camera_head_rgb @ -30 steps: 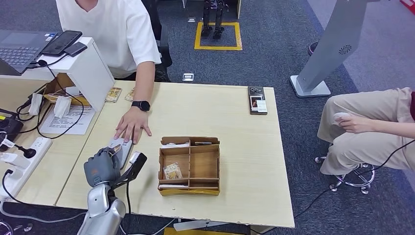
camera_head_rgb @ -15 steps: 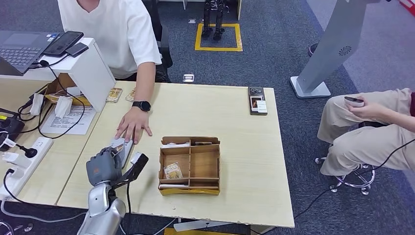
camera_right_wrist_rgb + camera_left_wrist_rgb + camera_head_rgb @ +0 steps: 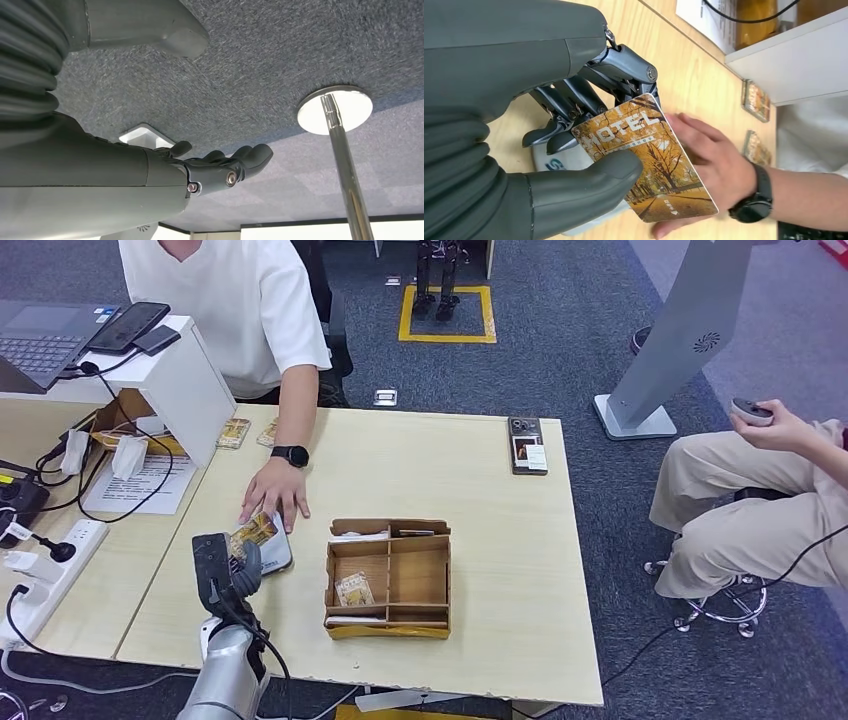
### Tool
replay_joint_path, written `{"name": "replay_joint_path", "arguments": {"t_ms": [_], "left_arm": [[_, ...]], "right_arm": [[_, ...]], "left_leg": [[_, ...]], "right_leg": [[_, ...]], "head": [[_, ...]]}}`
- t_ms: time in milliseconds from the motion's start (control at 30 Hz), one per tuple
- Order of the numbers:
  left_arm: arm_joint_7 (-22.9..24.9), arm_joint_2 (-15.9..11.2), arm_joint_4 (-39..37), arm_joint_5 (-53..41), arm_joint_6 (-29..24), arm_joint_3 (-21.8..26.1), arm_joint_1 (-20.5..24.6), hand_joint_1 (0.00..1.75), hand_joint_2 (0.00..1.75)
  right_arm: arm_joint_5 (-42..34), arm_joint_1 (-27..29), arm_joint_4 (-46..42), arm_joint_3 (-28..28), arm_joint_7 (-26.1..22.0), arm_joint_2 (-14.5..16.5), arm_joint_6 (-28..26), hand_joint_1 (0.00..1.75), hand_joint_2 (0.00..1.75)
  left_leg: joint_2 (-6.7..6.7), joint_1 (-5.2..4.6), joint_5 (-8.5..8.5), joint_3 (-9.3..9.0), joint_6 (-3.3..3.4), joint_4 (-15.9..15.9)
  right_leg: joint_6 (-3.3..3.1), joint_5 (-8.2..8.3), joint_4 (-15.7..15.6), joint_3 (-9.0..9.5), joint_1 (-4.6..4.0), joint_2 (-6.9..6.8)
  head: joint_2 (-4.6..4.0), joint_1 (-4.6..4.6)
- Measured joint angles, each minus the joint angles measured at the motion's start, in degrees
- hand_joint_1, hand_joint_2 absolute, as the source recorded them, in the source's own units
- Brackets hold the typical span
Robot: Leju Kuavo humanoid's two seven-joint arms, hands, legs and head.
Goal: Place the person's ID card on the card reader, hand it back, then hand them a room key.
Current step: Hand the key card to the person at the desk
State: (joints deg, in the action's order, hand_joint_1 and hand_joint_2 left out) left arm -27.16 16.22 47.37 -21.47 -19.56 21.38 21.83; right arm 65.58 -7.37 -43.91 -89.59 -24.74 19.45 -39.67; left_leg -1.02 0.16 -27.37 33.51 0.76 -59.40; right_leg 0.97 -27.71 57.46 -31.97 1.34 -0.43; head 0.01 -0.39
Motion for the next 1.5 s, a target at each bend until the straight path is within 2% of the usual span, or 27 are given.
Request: {"name": "replay_joint_path", "arguments": {"t_ms": [200,500,800,1100,1133,1233,1267,1500], "left_arm": [[1.69,0.63,3.29,1.06,-0.66,-0.26,-0.01,1.75,1.75],[3.34,0.17,4.17,4.1,-3.76,-1.63,-0.13,1.75,1.75],[5.34,-2.14,3.63,9.98,-4.55,-4.8,0.87,1.75,1.75],[6.03,-4.26,1.81,10.27,-6.46,-6.99,3.05,1.75,1.75],[6.03,-4.43,1.59,10.26,-6.59,-7.19,3.31,1.57,1.75],[6.02,-4.8,1.01,10.24,-6.93,-7.52,3.87,0.26,1.75],[5.94,-4.86,0.84,10.24,-7.21,-7.61,3.99,0.0,1.75],[3.93,-4.93,0.15,11.18,-9.87,-8.31,4.34,0.0,1.75]], "right_arm": [[0.19,0.05,0.02,0.0,-0.04,0.0,0.0,0.0,1.75],[0.96,0.05,0.16,0.0,-0.08,0.0,0.0,0.0,1.75],[1.83,0.01,0.66,0.0,-1.03,0.02,0.0,0.0,1.75],[2.22,-0.02,1.09,0.0,-1.09,0.02,0.0,0.0,1.75],[2.23,-0.02,1.13,0.0,-1.1,0.02,0.0,0.0,1.75],[2.26,-0.03,1.24,0.0,-1.1,0.02,0.0,0.0,1.75],[2.29,-0.03,1.28,0.0,-1.09,0.02,0.0,0.0,1.75],[2.7,-0.06,1.43,0.0,-1.03,0.02,0.0,0.0,1.75]], "left_leg": [[0.01,0.01,-0.01,0.05,-0.01,0.01],[0.01,0.01,-0.01,0.12,-0.01,0.01],[0.02,0.01,-0.01,0.13,-0.01,0.01],[0.04,0.01,-0.01,0.15,-0.01,0.01],[0.03,0.01,-0.01,0.15,-0.01,0.01],[0.04,0.01,-0.01,0.15,-0.01,0.01],[0.05,0.01,-0.01,0.15,-0.01,0.01],[0.05,0.01,-0.01,0.15,-0.01,0.01]], "right_leg": [[-0.01,-0.01,0.0,-0.08,-0.01,0.03],[-0.01,-0.01,0.0,-0.12,-0.01,0.03],[-0.01,-0.01,0.0,-0.15,-0.01,0.03],[-0.01,-0.01,0.0,-0.17,-0.01,0.05],[-0.01,-0.01,0.0,-0.17,-0.01,0.05],[-0.01,-0.01,0.0,-0.17,-0.01,0.06],[-0.01,-0.01,0.0,-0.18,-0.01,0.07],[-0.01,-0.01,0.0,-0.18,-0.01,0.07]], "head": [[-0.01,0.0],[-0.01,0.01],[0.01,0.01],[-0.01,0.0],[-0.01,0.0],[-0.01,0.0],[0.0,0.0],[-0.01,-0.01]]}}
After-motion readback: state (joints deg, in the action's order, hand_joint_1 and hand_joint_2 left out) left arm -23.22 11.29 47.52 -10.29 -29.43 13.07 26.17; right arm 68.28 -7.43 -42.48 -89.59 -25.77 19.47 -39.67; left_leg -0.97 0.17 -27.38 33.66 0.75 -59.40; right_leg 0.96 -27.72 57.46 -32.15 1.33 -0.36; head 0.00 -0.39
